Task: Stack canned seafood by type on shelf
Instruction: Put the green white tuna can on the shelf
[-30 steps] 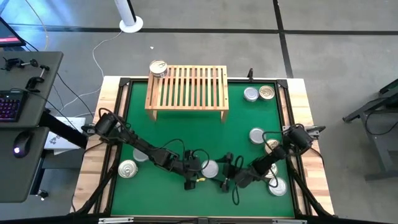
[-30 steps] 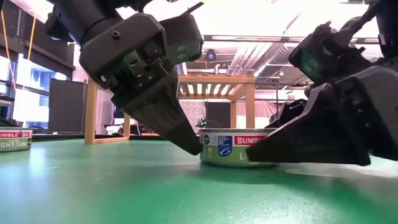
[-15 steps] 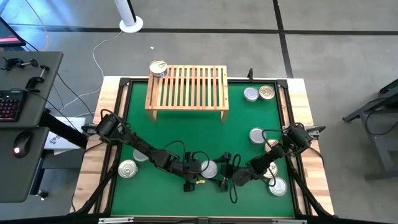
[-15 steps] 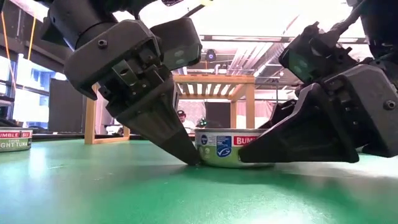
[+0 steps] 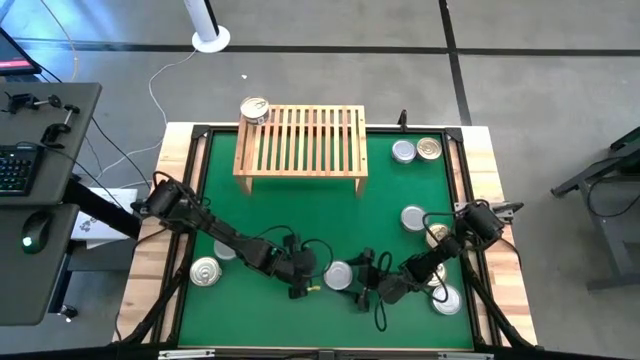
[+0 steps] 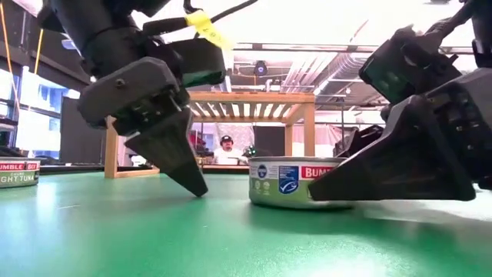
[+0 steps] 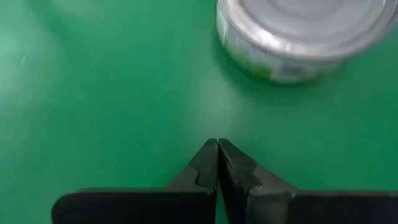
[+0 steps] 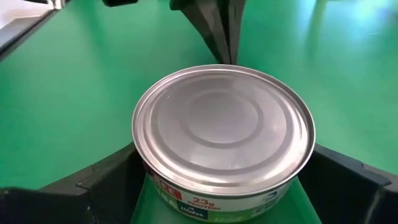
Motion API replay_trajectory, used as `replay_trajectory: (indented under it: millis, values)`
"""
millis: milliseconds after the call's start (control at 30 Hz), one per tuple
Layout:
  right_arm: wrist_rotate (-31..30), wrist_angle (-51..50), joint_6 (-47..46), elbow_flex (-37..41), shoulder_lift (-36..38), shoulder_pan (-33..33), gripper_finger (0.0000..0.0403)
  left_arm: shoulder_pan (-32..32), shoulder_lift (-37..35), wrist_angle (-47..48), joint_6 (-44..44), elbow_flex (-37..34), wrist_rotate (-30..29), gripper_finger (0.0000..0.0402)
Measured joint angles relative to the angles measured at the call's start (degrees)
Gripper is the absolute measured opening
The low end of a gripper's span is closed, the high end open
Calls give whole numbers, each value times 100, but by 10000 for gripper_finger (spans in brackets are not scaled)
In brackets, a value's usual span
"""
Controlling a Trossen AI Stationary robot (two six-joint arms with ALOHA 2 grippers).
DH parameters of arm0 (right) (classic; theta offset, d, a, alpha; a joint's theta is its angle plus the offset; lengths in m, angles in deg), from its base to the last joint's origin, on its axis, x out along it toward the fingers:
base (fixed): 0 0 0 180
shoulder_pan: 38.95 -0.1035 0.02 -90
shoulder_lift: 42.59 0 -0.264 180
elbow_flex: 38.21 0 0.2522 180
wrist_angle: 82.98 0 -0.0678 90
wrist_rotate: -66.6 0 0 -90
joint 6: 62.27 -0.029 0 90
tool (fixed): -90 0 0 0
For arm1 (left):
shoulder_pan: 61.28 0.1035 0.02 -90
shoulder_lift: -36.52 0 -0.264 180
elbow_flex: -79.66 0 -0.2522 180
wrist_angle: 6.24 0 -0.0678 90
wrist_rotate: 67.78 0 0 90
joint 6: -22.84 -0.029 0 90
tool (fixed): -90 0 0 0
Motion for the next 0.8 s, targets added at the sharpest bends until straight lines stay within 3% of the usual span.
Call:
replay_trajectory:
  millis: [200, 433, 633, 800]
  values:
    - [-254, -344, 304, 17, 681, -123, 371, -135, -91, 210, 218, -5, -54, 0]
    - [-306, -2032, 1076, -86, 2639, 132, 371, -710, -229, 185, 633, -9, -1096, 0]
    - [461, -4115, 1695, -524, 4232, 1700, 371, -979, -229, -83, 716, -11, -1607, 0]
    - [1653, -4586, 2289, -965, 4585, 3796, 371, -1070, -207, -267, 681, -11, -1929, 0]
